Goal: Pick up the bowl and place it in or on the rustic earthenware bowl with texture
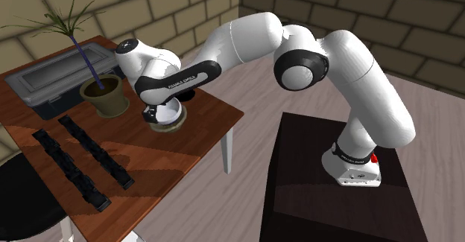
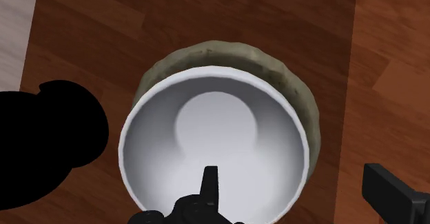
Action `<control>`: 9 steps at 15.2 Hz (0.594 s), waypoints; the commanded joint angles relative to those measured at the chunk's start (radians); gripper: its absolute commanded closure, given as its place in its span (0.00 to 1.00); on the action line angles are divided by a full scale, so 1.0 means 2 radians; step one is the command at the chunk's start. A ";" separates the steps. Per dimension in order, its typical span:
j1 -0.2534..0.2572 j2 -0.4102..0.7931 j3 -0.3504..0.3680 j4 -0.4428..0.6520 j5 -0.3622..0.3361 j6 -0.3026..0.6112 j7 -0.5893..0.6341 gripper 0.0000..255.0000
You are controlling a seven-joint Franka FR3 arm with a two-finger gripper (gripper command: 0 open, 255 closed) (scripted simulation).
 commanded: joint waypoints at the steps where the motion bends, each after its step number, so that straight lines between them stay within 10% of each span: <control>1: 0.001 -0.007 0.000 0.004 0.000 -0.012 0.000 0.00; 9: 0.005 -0.024 0.001 0.023 0.001 -0.047 -0.002 0.00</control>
